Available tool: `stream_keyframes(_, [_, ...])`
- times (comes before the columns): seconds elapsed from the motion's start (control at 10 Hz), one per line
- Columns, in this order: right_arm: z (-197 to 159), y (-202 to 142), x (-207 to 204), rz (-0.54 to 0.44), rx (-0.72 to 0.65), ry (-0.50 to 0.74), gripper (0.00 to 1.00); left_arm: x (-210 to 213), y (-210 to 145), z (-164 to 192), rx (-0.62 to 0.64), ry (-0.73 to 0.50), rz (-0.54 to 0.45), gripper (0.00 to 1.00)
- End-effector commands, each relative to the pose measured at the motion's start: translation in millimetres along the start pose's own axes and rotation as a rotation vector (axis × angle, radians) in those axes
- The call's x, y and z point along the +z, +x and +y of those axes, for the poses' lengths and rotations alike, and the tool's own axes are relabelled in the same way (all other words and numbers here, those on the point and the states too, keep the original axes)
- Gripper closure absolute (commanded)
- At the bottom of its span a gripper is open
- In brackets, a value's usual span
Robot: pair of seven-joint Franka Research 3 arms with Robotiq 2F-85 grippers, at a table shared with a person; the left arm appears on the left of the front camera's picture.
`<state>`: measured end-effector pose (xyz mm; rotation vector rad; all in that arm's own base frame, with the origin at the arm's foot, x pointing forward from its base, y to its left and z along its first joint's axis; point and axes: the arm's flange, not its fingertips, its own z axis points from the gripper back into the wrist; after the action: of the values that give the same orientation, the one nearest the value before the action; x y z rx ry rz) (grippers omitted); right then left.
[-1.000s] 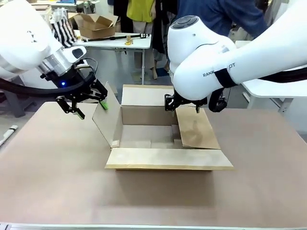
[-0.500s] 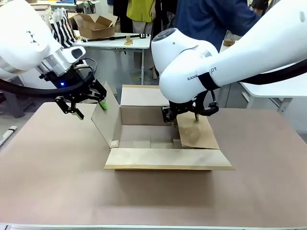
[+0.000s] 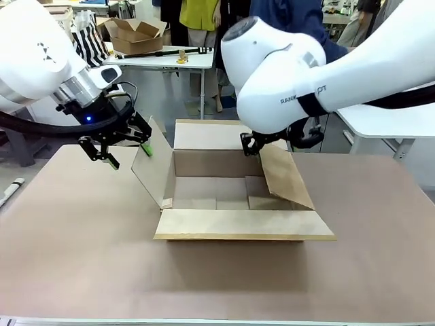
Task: Pack the gift set into the box.
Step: Place both hands on the side flaps of the Package Box and spread them outward.
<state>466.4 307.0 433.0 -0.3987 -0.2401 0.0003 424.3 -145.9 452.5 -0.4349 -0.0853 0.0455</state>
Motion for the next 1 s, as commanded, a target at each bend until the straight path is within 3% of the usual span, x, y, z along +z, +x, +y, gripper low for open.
stream_keyframes(0.0, [-21.0, -11.3, 5.2, -0.068, -0.06, -0.029, 0.0, 1.7, 0.3, 1.4, -0.007, 0.015, -0.001, 0.0])
stream_keyframes(0.4, [-73.6, -27.9, 5.6, -0.035, -0.177, -0.01, 0.0, 1.7, 0.3, 1.4, -0.007, 0.015, -0.001, 0.0])
stream_keyframes(0.7, [-127.0, -45.8, -7.2, -0.015, -0.288, 0.201, 0.0, 1.7, 0.3, 1.4, -0.007, 0.015, -0.001, 0.0])
stream_keyframes(0.8, [-138.9, -45.1, -14.7, -0.061, -0.301, 0.386, 0.0, 1.7, 0.3, 1.4, -0.007, 0.015, -0.001, 0.0])
stream_keyframes(0.9, [-151.8, -45.9, -25.1, -0.059, -0.328, 0.493, 0.0, 1.7, 0.3, 1.4, -0.007, 0.015, -0.001, 0.0])
